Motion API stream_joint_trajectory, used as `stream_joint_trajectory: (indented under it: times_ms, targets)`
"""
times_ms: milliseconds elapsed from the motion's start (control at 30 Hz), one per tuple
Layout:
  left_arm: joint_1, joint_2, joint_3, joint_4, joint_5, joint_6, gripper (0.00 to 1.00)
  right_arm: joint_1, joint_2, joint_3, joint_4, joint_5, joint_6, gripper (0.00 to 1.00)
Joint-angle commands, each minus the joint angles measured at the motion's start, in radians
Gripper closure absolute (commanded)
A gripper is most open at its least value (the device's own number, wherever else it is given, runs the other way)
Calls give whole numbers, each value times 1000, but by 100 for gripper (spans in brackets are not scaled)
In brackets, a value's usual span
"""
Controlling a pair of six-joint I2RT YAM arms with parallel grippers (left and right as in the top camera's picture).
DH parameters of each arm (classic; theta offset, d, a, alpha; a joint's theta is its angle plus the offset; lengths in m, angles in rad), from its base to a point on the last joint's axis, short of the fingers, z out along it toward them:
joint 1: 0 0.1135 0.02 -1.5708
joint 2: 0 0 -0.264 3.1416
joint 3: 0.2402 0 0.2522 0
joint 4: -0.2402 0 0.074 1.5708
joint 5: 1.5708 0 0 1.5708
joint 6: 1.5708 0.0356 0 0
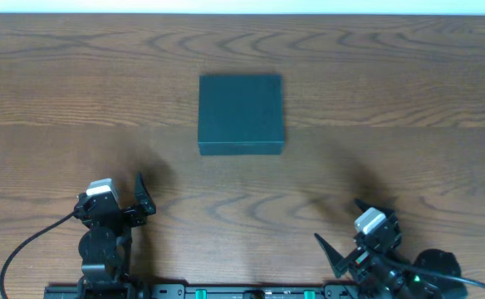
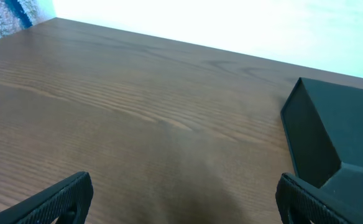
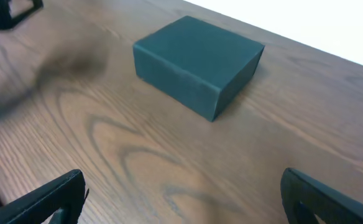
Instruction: Pack container
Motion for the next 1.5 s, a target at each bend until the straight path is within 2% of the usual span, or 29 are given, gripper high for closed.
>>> stream_joint_trajectory:
  times_ms: [0, 300, 667, 1467]
  targets:
    - [2, -7, -26, -2, -13, 3, 5, -7, -30, -52, 0, 6, -46, 1]
    - [2, -7, -26, -2, -13, 3, 5, -6, -31, -153, 0, 16, -45, 1]
    - [2, -7, -26, -2, -13, 3, 5, -6, -31, -294, 16, -80, -42, 1]
    - [2, -7, -26, -2, -13, 3, 5, -7, -31, -296, 21, -80, -42, 1]
